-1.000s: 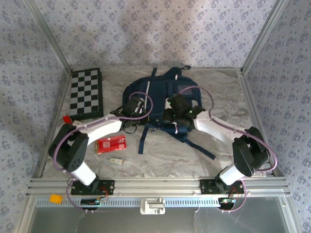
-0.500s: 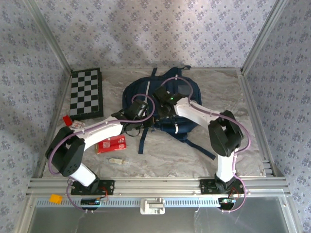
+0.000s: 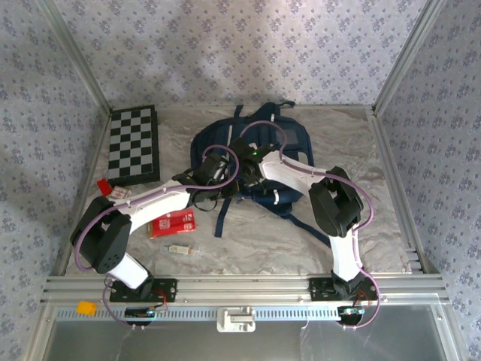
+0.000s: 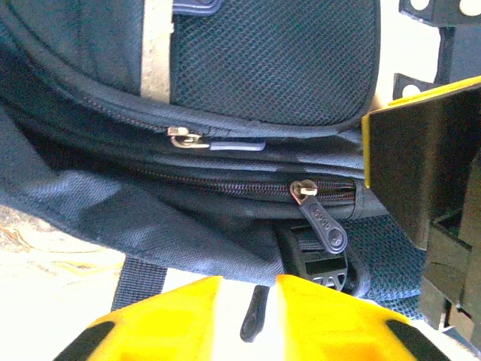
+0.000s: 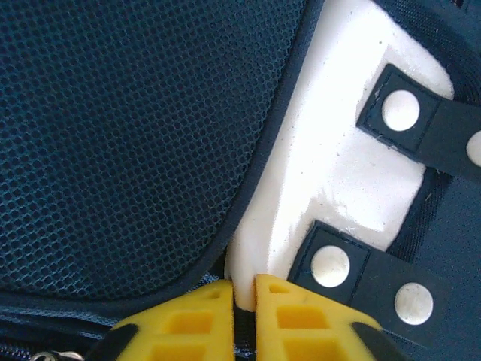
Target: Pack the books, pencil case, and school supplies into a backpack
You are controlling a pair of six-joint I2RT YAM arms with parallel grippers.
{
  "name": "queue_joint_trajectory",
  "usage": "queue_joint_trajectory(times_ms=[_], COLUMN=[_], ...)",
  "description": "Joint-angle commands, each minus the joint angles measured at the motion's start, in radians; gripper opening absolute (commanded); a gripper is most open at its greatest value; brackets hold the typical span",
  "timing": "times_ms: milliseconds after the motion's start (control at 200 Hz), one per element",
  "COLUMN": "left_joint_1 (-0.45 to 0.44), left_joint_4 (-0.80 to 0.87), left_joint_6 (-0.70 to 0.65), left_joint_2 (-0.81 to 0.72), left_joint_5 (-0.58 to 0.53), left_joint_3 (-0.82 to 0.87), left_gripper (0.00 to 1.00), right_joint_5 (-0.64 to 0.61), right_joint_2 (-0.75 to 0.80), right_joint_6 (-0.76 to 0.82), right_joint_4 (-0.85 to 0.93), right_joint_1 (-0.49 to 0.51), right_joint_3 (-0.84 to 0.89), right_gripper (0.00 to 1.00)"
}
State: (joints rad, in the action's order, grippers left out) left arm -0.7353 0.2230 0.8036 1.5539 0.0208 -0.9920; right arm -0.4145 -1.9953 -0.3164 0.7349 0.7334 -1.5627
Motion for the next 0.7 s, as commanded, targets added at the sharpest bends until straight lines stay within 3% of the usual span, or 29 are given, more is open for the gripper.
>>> queue_joint_trajectory(times_ms=[0,185,595,695], left_joint_1=[-0.008,-0.046,-0.089,-0.116], left_joint_4=[0.021,0.04,0.068,0.031], left_joint_6=[0.02,0.017,-0.006,-0.009], left_joint_2=[-0.021,0.01,0.16,0.179], left_joint_5=[0.027,0.04,0.036,-0.021], left_joint_3=[-0.049,-0.094,-0.231,-0.228], left_gripper=[0.29,0.4,0.41,0.41], right_joint_5=[-0.039,0.062,0.261,0.276], right_joint_2=[0.038,0.139,0.258,0.266], right_joint_6=[0.015,0.004,-0.056,-0.064], right_joint_4=[-0.051,-0.105,-0.195,-0.214], right_joint_1=[-0.008,-0.011,-0.052,-0.056], right_joint_3=[0.01,0.037,0.088,0.095], right_gripper=[0.05,0.0,0.0,0.0])
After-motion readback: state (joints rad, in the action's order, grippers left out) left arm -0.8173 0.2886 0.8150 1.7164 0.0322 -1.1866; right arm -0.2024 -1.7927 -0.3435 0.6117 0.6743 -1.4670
